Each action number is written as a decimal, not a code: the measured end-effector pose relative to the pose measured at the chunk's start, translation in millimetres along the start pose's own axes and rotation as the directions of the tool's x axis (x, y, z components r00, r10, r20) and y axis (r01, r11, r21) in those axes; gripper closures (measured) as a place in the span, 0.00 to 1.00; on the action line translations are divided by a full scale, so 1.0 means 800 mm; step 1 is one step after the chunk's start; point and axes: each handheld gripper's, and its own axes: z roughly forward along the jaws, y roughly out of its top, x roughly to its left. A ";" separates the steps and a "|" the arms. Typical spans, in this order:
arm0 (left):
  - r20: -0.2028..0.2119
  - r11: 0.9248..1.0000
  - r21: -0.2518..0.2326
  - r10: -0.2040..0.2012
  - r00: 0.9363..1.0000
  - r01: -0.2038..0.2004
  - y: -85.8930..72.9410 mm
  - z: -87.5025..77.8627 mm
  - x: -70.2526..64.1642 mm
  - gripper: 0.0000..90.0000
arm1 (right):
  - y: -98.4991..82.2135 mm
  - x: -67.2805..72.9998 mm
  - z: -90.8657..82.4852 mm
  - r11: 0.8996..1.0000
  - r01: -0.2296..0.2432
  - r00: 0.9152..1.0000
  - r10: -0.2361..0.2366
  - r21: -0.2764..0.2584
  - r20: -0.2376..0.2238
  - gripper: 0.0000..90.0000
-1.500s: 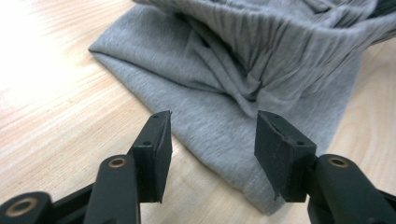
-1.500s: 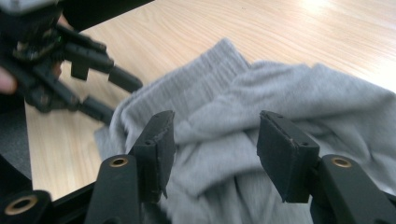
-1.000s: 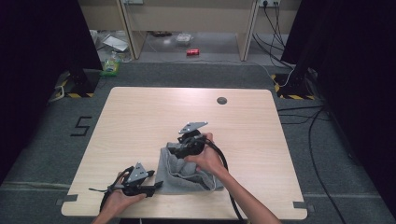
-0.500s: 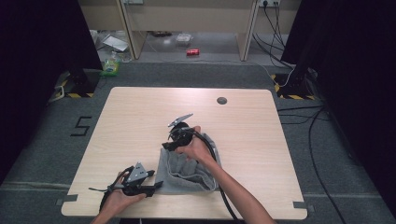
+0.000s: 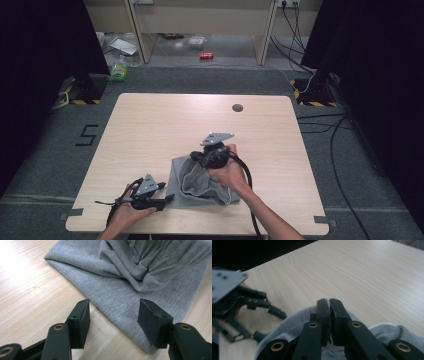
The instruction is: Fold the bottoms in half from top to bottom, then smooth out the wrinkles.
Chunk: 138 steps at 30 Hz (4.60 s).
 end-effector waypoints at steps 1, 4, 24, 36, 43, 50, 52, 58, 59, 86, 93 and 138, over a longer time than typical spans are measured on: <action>0.001 1.000 0.000 0.001 1.000 -0.001 0.000 0.000 0.000 0.47 | -0.010 0.005 -0.016 1.000 0.005 1.000 -0.005 -0.015 0.011 0.96; 0.004 1.000 0.001 0.002 1.000 -0.002 0.000 0.000 0.001 0.47 | -0.037 0.017 -0.045 0.999 0.004 1.000 -0.004 -0.047 0.020 0.96; 0.047 0.998 -0.058 -0.021 0.999 0.024 0.051 -0.018 0.003 0.41 | -0.156 0.062 -0.106 0.999 -0.037 0.996 0.040 -0.037 0.082 0.99; 0.088 0.999 -0.047 0.027 0.996 -0.023 0.085 0.012 -0.027 0.39 | -0.112 0.032 -0.100 0.998 -0.011 0.989 0.019 -0.061 0.144 0.86; 0.098 0.997 -0.024 0.072 0.993 -0.070 0.072 0.009 -0.043 0.39 | -0.124 0.027 -0.058 0.998 -0.020 0.995 0.014 0.057 0.100 0.85; 0.095 0.989 0.025 0.143 0.985 -0.146 0.040 0.003 -0.057 0.42 | -0.161 0.066 -0.055 0.988 0.049 0.996 -0.059 0.149 0.064 0.94; 0.085 0.987 0.024 0.154 0.984 -0.156 0.033 0.003 -0.059 0.43 | -0.166 0.072 -0.056 0.986 0.057 0.995 -0.070 0.154 0.078 0.95; 0.093 0.990 0.015 0.141 0.986 -0.143 0.034 0.001 -0.057 0.42 | -0.163 0.068 -0.061 0.993 -0.013 0.999 0.007 0.120 0.044 0.87; 0.099 0.991 0.009 0.130 0.987 -0.132 0.036 0.000 -0.055 0.42 | -0.160 0.066 -0.064 0.994 -0.019 0.999 0.014 0.107 0.044 0.84; -0.048 0.994 -0.014 -0.111 0.993 0.110 0.085 0.024 0.051 0.36 | -0.105 -0.043 -0.063 0.986 -0.166 0.952 0.166 -0.019 0.256 0.48; -0.055 0.985 -0.022 -0.170 0.984 0.169 0.092 0.028 0.068 0.34 | -0.092 -0.062 -0.050 0.981 -0.194 0.943 0.193 -0.021 0.270 0.46; -0.052 0.993 0.047 -0.109 0.993 0.112 0.073 0.071 0.071 0.44 | -0.114 -0.100 -0.020 0.958 -0.286 0.922 0.269 0.020 0.279 0.41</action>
